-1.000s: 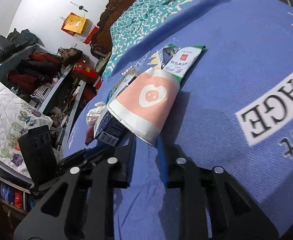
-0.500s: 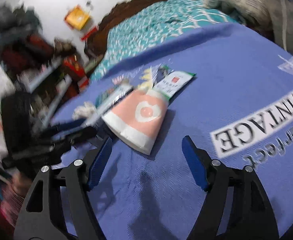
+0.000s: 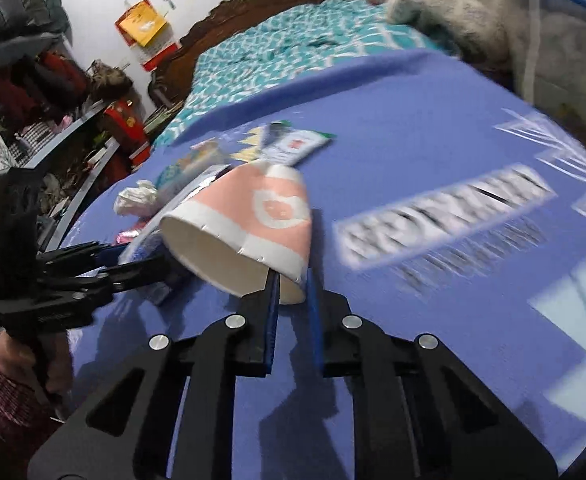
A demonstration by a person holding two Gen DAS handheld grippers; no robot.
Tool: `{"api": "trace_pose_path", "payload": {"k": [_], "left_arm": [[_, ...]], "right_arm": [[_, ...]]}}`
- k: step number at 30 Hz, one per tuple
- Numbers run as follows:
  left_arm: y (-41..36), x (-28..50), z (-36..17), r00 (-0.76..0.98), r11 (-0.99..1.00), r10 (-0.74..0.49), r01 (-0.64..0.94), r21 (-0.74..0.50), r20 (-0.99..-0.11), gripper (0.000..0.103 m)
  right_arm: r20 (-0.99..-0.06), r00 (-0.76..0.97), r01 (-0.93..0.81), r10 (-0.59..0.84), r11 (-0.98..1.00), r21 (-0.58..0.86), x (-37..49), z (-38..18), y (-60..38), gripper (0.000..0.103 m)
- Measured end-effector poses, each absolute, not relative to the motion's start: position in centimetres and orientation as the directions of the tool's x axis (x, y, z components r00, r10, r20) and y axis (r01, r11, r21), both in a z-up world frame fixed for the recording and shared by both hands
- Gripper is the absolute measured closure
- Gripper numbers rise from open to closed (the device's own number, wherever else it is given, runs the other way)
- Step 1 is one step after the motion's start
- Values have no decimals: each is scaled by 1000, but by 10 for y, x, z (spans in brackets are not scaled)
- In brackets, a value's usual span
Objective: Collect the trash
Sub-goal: 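Grasp the white milk carton with the left tool while the right tool grasps the pink paper cup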
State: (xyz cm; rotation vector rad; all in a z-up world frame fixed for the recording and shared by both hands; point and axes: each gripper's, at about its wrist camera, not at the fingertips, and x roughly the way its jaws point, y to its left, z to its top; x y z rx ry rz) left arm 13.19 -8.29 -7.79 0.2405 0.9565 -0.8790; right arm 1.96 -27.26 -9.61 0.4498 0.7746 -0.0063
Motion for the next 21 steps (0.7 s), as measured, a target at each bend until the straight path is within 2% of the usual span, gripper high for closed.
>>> {"api": "trace_pose_path", "payload": {"k": [3,6,7,8,9,10,14,18,20,21], "left_arm": [[-91,99,-76,211,594,-581,770,-233,-786,55],[-100,81,-78,167,564,-594,783,-260,-787,54],[-106,78,-78,153,562,-590,783,-267,-793,50],[-109,77,-77,147,561,-589,782,-271,-795,36],[-112,76,-73,164,562,-594,785,-260,-788,31],[-114,75,-70,180,566,-593,787,-247,-785,30],[-119,86,-59,211,599,-589,762,-247,-780,24],[-132,85,-61,210,588,-573,779,-219,-792,24],[-138,83,-67,210,583,-560,788,-200,-802,25],[-142,83,-72,205,581,-554,789,-198,-807,29]], "right_arm": [[-684,720,211,115,903,374,-21,-99,-294,84],[-683,716,244,144,865,439,-57,-104,-318,83],[-673,721,247,168,844,476,-69,-106,-322,75],[-657,727,244,198,820,517,-77,-107,-328,68],[-632,740,236,230,791,564,-83,-107,-334,42],[-606,756,236,247,761,605,-86,-108,-339,27],[-516,804,217,295,662,717,-88,-107,-359,30],[-519,795,226,313,641,733,-62,-106,-367,41],[-509,785,214,353,618,757,-45,-108,-366,49],[-511,776,223,370,597,771,-37,-112,-365,57]]}}
